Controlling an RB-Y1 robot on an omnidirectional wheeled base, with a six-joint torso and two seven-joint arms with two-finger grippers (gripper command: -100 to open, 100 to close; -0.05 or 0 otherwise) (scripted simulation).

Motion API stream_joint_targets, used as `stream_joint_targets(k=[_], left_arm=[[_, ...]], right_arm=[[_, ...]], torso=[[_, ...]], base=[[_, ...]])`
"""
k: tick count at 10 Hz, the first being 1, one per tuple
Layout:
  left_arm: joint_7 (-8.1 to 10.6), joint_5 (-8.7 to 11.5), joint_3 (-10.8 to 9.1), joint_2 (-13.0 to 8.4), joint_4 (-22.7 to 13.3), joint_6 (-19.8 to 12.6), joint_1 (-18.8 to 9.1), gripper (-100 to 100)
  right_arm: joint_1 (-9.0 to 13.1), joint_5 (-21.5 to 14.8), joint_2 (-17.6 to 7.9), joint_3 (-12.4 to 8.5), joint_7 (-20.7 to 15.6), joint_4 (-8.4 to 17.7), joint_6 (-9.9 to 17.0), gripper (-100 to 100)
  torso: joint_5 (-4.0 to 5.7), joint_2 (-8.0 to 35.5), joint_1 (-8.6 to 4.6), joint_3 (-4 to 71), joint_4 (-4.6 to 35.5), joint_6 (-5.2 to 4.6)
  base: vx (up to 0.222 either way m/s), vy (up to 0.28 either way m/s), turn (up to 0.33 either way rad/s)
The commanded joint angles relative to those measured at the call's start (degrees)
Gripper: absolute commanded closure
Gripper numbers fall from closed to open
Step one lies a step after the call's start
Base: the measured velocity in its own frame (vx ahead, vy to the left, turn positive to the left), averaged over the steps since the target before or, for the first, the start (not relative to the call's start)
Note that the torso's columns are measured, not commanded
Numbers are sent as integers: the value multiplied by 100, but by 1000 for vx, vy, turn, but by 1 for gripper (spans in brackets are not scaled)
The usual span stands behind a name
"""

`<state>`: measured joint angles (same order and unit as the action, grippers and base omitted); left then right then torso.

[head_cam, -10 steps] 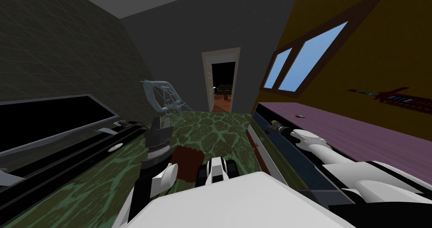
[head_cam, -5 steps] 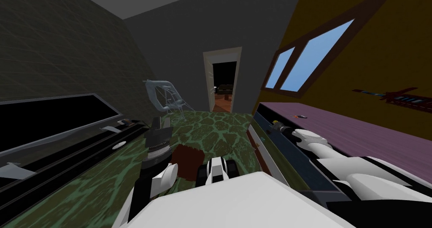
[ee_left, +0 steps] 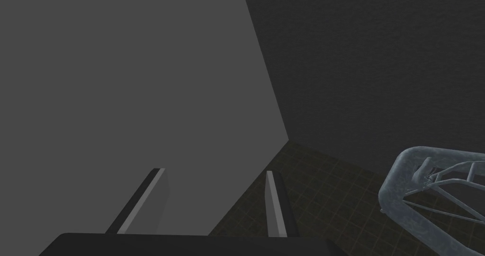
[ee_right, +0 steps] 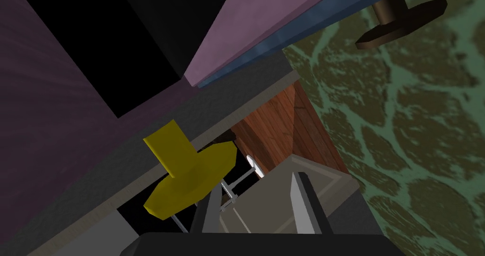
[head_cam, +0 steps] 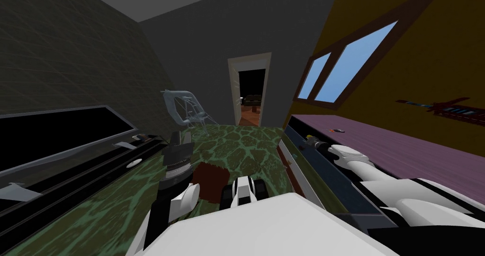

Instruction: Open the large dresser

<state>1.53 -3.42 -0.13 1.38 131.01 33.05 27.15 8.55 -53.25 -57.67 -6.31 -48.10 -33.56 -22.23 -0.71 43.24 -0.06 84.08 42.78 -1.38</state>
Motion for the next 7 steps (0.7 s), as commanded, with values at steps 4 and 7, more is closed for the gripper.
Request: stream_joint_targets(k=[4, 7], left_arm=[[0, 0, -1, 0, 0, 0, 0, 0], [0, 0, 0, 0, 0, 0, 0, 0]], right_arm=[[269, 309, -21, 816, 133, -318, 377, -100], [505, 618, -83, 1498, 332, -678, 829, -100]], torso=[[4, -64, 9, 35, -8, 91], [20, -82, -3, 41, -15, 113]], base=[[2, -23, -66], [5, -42, -93]])
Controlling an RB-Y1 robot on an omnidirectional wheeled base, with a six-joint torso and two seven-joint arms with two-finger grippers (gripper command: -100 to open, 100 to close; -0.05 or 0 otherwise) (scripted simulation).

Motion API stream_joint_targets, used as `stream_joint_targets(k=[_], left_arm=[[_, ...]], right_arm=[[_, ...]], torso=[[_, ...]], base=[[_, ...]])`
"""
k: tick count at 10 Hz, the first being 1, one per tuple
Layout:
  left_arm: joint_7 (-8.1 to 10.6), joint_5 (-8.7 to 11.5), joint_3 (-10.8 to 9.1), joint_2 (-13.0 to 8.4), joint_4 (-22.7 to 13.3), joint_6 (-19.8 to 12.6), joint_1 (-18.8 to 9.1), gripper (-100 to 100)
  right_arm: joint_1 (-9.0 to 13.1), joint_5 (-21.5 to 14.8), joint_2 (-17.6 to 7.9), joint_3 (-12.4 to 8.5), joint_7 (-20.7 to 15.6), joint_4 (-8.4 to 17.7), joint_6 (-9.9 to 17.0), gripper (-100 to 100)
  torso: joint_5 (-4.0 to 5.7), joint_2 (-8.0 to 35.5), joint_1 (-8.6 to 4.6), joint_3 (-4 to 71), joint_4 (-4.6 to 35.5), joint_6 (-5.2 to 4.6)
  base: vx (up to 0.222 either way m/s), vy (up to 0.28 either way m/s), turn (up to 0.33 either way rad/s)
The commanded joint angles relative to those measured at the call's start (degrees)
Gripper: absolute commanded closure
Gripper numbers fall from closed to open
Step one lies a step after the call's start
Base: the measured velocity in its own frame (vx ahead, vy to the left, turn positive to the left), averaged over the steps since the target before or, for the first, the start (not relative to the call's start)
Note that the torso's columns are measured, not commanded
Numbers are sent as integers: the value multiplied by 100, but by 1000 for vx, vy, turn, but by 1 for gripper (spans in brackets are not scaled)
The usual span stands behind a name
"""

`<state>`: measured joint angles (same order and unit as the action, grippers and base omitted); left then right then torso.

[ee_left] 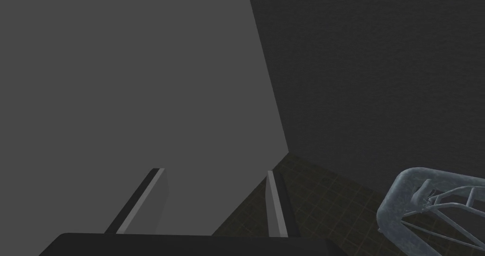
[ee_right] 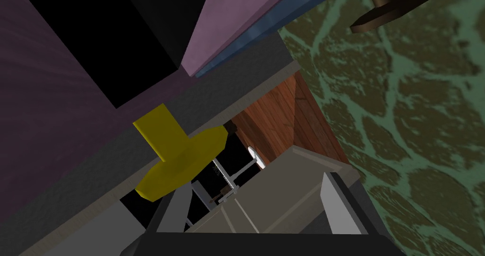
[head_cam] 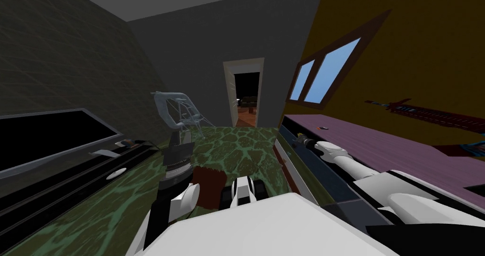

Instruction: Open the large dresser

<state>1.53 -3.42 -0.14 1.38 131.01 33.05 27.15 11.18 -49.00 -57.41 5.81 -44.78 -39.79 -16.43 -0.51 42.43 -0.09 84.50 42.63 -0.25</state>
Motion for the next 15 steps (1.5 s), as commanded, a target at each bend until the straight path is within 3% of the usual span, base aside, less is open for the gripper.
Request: stream_joint_targets(k=[1, 2, 3, 4, 6, 7, 8, 9, 11, 14, 15], left_arm=[[0, 0, 0, 0, 0, 0, 0, 0], [0, 0, 0, 0, 0, 0, 0, 0], [0, 0, 0, 0, 0, 0, 0, 0], [0, 0, 0, 0, 0, 0, 0, 0], [0, 0, 0, 0, 0, 0, 0, 0], [0, 0, 0, 0, 0, 0, 0, 0], [0, 0, 0, 0, 0, 0, 0, 0], [0, 0, 0, 0, 0, 0, 0, 0], [0, 0, 0, 0, 0, 0, 0, 0], [0, 0, 0, 0, 0, 0, 0, 0], [0, 0, 0, 0, 0, 0, 0, 0]], right_arm=[[243, 193, -109, 415, -1, -55, 250, -100], [361, 348, -140, 695, 99, -234, 476, -100], [361, 348, -140, 821, 99, -234, 476, -100], [479, 502, -171, 1063, 198, -414, 648, -100], [479, 502, -171, 1226, 198, -414, 703, -100], [598, 657, -201, 1508, 297, -594, 843, -100], [598, 657, -201, 1631, 297, -594, 929, -100], [716, 812, -232, 1868, 397, -773, 1145, -100], [716, 812, -232, 2037, 397, -773, 1155, -100], [952, 1121, -294, 2602, 595, -1132, 1608, -100], [952, 1121, -294, 2671, 595, -1132, 1608, -100]], torso=[[4, -12, -12, 8, -2, 4], [10, -15, -16, 9, -6, 6], [9, -20, -21, 11, -4, 5], [13, -23, -21, 13, -7, 7], [22, -31, -28, 17, -12, 11], [23, -35, -29, 19, -13, 15], [30, -34, -30, 19, -18, 12], [49, -30, -21, 16, -32, 15], [51, -13, 10, 6, -34, 27], [51, -12, 12, 5, -35, 27], [53, -18, 5, 9, -36, 26]], base=[[-3, -37, -44], [-1, -39, -88], [11, -41, -53], [6, -42, -116], [1, -24, -25], [12, -41, -70], [24, -55, -71], [23, -58, -153], [11, -34, -10], [6, -31, -86], [10, -37, -48]])
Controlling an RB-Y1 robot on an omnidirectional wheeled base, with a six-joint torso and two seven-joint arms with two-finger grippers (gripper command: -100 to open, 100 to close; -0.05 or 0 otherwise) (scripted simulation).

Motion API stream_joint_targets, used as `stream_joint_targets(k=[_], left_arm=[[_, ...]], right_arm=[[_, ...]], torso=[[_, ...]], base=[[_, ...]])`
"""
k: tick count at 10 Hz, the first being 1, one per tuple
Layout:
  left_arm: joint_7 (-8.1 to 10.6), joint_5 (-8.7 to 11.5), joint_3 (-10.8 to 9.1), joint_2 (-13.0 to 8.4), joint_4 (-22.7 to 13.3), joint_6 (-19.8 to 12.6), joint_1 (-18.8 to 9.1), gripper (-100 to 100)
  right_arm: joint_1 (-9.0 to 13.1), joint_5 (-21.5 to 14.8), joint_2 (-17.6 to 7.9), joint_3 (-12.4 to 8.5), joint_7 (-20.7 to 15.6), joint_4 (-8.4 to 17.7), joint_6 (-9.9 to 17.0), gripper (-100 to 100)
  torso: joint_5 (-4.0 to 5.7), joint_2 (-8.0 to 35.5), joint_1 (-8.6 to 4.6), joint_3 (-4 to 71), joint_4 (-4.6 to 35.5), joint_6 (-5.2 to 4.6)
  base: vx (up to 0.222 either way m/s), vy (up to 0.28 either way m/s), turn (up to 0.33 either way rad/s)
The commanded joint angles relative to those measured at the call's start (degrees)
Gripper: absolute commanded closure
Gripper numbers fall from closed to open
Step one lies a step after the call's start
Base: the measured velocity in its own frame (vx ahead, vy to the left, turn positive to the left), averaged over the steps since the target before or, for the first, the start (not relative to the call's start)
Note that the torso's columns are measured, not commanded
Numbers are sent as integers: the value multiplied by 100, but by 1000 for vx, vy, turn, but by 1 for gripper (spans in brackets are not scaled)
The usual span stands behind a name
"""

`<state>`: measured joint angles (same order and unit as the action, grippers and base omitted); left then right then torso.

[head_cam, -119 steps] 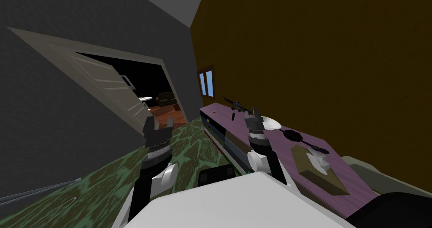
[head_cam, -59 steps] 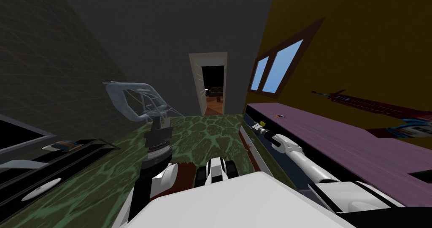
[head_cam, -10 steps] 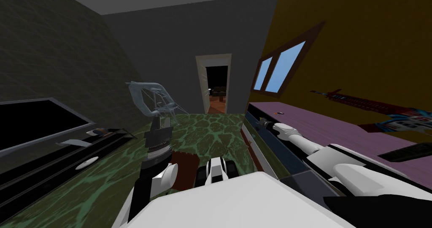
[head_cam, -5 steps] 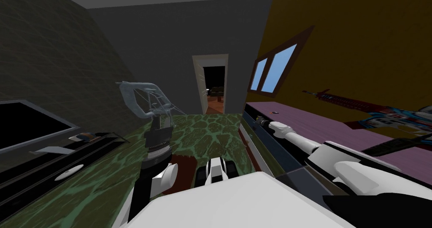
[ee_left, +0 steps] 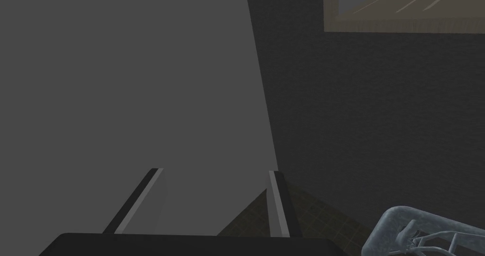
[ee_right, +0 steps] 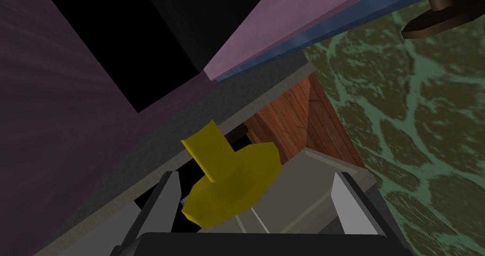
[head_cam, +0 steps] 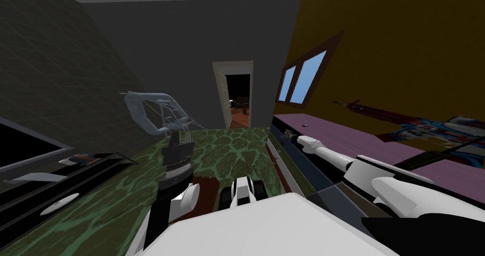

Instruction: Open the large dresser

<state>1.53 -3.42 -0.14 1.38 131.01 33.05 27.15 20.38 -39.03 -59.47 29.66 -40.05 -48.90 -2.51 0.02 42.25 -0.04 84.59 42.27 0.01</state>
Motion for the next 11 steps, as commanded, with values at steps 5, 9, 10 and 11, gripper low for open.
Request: stream_joint_targets(k=[5, 9, 10, 11], left_arm=[[0, 0, 1, 1, 0, 0, -1, 0], [0, 0, 1, 0, 0, 0, 0, 0], [0, 0, 1, 0, 0, 0, -1, 0], [0, 0, 0, 0, 0, 0, 0, 0]], right_arm=[[-204, -185, -26, -200, -76, 138, -238, 100], [-441, -495, 36, -1032, -275, 498, -690, 100], [-441, -495, 36, -1159, -275, 498, -690, 100], [-559, -649, 66, -1338, -374, 654, -889, 100]], torso=[[41, -12, -13, 6, -38, -14], [44, -8, -48, 4, -31, -29], [42, -1, -41, 1, -32, -30], [31, 6, -31, -2, -23, -33]], base=[[0, 16, 63], [-7, 44, 76], [-8, 31, 54], [-9, 37, 117]])
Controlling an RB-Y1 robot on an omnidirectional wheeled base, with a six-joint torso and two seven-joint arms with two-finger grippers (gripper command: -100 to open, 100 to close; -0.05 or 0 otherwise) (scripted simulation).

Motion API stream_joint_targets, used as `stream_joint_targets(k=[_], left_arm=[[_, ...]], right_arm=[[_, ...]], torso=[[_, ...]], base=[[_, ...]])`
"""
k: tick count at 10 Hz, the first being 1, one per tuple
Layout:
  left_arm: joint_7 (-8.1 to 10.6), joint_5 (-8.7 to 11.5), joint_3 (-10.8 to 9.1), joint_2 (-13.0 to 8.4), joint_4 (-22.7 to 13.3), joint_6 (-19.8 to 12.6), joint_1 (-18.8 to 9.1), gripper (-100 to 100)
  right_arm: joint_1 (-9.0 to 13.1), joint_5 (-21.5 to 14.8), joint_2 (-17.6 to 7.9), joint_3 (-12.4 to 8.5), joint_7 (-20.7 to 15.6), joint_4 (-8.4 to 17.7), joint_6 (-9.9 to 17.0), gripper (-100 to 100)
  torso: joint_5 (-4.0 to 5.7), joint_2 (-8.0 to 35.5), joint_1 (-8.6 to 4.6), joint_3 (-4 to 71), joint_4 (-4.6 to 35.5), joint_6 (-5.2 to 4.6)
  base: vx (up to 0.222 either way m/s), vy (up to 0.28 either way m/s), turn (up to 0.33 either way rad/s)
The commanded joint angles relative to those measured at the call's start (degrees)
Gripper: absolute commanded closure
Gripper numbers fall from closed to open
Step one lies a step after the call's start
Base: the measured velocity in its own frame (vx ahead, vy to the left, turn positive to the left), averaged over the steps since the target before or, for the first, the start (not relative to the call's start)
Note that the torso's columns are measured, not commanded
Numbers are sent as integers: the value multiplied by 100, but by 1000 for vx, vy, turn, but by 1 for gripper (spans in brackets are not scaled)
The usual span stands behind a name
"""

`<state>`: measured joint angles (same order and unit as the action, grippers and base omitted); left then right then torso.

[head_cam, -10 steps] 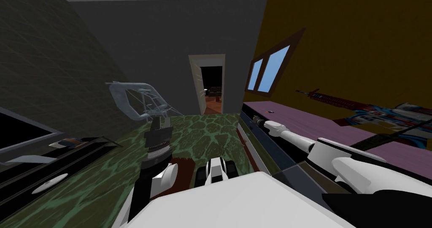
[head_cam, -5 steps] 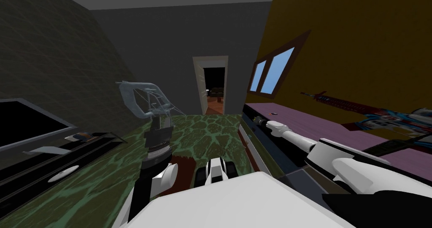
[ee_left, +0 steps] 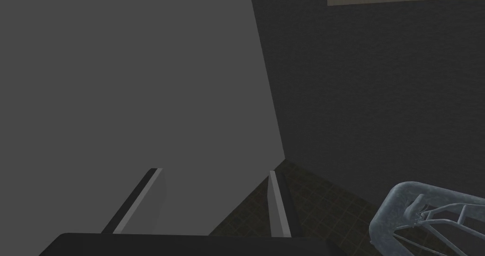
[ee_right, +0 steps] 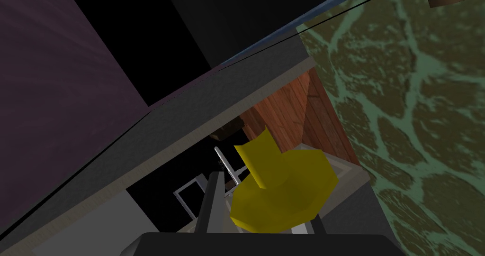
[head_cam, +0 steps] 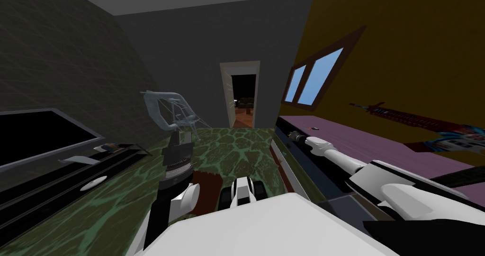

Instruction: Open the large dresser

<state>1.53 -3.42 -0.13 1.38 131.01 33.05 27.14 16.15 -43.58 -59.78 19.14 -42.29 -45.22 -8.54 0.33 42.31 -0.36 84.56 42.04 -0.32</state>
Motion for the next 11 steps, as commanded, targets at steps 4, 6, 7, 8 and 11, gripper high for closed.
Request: stream_joint_targets(k=[4, 6, 7, 8, 11], left_arm=[[0, 0, 0, 0, 0, 0, 0, 0], [0, 0, 0, 0, 0, 0, 0, 0], [0, 0, 0, 0, 0, 0, -1, 0], [0, 0, 0, 0, 0, 0, 0, 0], [0, 0, 0, 0, 0, 0, 0, 0]], right_arm=[[-255, -349, 128, -918, -250, 489, -540, 100], [-373, -504, 159, -1149, -349, 634, -757, 100], [-373, -504, 159, -1323, -349, 669, -766, 100], [-373, -504, 159, -1323, -349, 669, -766, 100], [-609, -813, 220, -1981, -548, 1028, -1219, 100]], torso=[[5, 14, 8, -10, -2, -12], [-2, 24, 7, -17, 10, -17], [6, 21, 10, -15, 2, -7], [0, 21, 14, -13, 4, -18], [8, 37, 10, -24, 5, -35]], base=[[-3, 29, 53], [-5, 23, 45], [-12, 35, 71], [3, 18, 7], [5, 32, 85]])
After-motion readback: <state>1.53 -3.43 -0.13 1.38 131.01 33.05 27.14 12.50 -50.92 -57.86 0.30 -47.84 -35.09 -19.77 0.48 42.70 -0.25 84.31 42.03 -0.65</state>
